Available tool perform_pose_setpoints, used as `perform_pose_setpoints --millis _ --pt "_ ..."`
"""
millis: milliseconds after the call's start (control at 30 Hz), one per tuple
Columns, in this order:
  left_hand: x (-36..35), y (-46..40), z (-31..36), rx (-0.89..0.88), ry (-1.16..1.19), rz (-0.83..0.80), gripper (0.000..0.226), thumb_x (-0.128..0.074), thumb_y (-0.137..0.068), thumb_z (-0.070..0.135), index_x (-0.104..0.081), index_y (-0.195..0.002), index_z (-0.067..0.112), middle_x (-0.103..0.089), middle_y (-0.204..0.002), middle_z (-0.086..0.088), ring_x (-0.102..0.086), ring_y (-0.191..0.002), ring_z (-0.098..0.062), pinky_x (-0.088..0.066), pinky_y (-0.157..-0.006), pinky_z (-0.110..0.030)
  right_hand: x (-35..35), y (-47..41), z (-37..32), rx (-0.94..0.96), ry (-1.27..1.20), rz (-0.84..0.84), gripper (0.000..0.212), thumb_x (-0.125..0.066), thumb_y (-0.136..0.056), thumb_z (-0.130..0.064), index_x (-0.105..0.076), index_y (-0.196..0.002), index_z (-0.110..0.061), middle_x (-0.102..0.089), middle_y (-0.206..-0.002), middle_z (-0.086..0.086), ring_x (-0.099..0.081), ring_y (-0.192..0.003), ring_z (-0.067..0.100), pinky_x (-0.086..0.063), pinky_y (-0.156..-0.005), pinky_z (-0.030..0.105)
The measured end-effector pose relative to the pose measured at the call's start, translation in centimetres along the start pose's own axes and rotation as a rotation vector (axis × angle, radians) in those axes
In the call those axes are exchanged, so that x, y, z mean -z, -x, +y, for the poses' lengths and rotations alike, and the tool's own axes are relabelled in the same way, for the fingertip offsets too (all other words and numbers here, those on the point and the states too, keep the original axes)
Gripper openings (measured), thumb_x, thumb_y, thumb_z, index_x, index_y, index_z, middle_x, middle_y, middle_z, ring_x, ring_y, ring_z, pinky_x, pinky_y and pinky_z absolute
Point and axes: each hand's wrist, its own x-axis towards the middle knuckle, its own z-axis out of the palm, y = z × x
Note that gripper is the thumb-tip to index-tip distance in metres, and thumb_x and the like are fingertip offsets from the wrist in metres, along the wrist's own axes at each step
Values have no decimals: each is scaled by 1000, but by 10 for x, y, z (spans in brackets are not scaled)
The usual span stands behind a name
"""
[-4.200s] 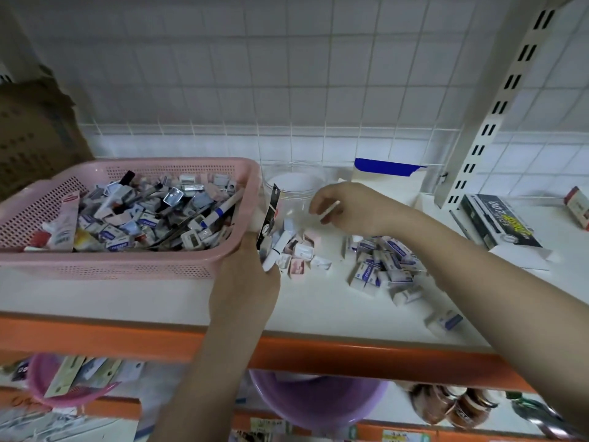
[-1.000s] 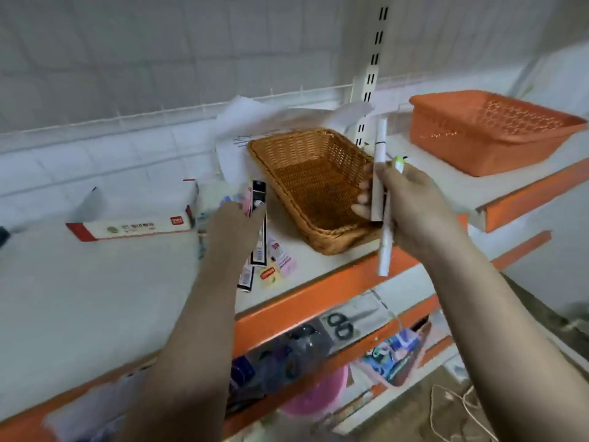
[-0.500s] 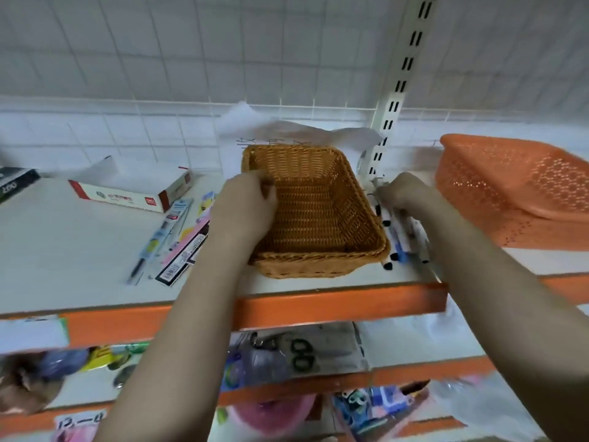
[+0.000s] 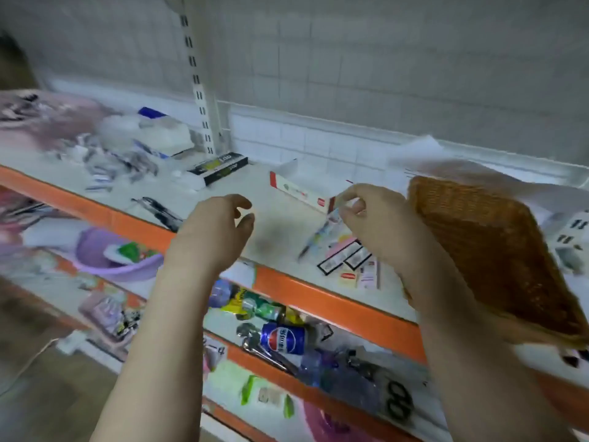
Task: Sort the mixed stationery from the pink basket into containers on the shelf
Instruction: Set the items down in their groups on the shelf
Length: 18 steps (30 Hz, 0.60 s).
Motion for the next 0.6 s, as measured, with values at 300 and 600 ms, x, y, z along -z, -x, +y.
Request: perform_pose_setpoints --millis 300,600 --pt "125 -9 -246 144 -204 11 34 -53 -93 21 -58 -126 15 -61 -122 -10 -57 -109 -26 -42 -88 -31 -168 -66 -196 134 -31 -143 39 -51 -95 -31 -50 -132 -17 -59 -111 8 -53 -97 20 -41 -87 31" --pt "232 -77 -431 253 -268 -1 35 -49 -95 20 -56 -129 15 -61 -125 -9 -58 -110 -26 -44 -86 -30 -285 -165 -382 175 -60 -175 44 -52 -94 -30 -46 -135 -15 -54 -129 11 -50 -118 27 -39 -93 34"
